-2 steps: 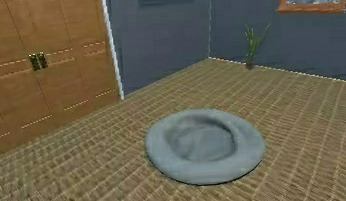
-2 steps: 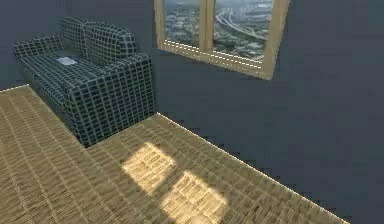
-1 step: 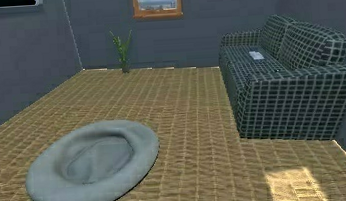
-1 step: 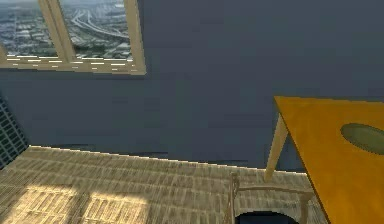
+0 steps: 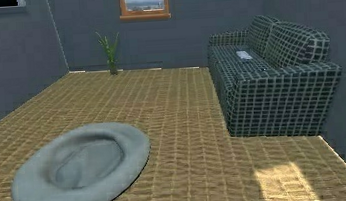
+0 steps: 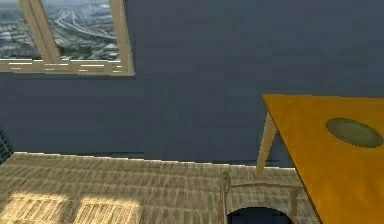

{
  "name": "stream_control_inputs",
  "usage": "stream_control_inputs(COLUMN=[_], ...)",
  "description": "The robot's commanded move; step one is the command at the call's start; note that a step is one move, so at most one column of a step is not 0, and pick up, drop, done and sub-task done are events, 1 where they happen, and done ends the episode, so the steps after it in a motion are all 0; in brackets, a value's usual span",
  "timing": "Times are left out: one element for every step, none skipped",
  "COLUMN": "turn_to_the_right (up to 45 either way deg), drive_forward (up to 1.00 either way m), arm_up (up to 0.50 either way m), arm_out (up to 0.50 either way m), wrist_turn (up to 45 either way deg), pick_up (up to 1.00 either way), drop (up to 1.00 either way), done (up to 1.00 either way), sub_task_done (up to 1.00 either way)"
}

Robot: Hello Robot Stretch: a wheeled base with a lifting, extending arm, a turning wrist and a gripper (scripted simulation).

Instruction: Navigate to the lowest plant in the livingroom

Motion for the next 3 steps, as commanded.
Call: stream_control_inputs(turn_to_the_right=[0.0,0.0,6.0], drive_forward=[1.0,1.0,0.0], arm_up=[0.0,0.0,0.0], arm_out=[0.0,0.0,0.0], wrist_turn=[0.0,0.0,0.0], pick_up=[0.0,0.0,0.0], drop=[0.0,0.0,0.0], done=[0.0,0.0,0.0], sub_task_done=[0.0,0.0,0.0])
